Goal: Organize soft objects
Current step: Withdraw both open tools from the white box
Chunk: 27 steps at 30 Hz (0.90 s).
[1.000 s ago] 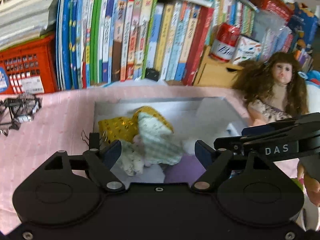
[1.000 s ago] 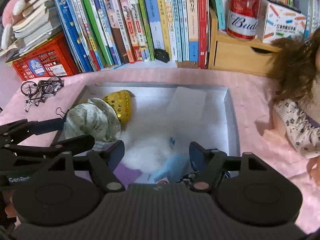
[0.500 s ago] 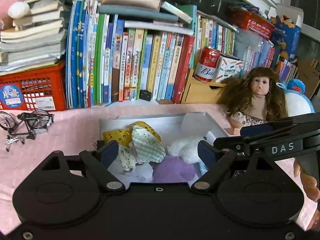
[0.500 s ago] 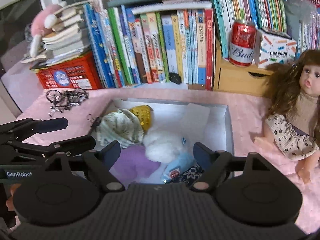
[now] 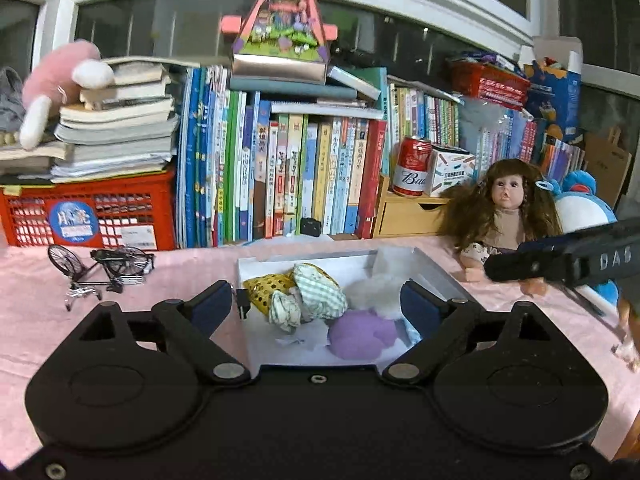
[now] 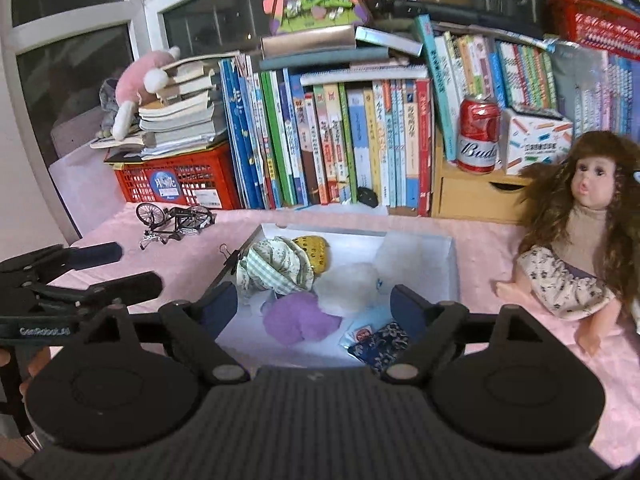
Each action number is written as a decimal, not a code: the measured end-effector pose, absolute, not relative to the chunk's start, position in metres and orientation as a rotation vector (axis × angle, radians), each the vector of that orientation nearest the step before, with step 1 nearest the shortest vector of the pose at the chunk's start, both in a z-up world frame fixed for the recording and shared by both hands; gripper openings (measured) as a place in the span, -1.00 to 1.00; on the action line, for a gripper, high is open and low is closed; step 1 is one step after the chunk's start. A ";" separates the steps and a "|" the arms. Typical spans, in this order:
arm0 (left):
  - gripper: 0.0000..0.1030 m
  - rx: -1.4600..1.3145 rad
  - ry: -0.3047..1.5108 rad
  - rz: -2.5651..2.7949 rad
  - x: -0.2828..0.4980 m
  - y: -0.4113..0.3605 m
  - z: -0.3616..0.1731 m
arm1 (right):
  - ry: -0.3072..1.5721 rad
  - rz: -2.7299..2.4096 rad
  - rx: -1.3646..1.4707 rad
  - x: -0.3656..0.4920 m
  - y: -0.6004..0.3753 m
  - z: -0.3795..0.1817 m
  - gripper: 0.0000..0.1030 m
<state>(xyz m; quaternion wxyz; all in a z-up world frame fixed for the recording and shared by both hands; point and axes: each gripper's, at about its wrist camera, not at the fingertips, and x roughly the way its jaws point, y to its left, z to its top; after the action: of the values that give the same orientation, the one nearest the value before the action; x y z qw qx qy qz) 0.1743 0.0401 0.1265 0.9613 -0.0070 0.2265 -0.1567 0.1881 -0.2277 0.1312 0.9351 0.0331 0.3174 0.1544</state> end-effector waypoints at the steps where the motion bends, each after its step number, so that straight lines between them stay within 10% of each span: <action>1: 0.78 -0.013 0.451 -0.319 0.169 0.042 0.124 | 0.639 0.313 0.062 0.183 -0.229 0.131 0.76; 27: 0.78 -0.095 0.467 -0.164 0.105 0.125 0.068 | 0.474 0.190 0.075 0.075 -0.315 0.104 0.80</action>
<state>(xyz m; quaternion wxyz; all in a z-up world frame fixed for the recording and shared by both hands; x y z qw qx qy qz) 0.1052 0.1247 0.0683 0.9684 -0.0471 0.2311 -0.0809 0.0752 -0.3155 0.1036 0.9669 0.0369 0.2342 0.0940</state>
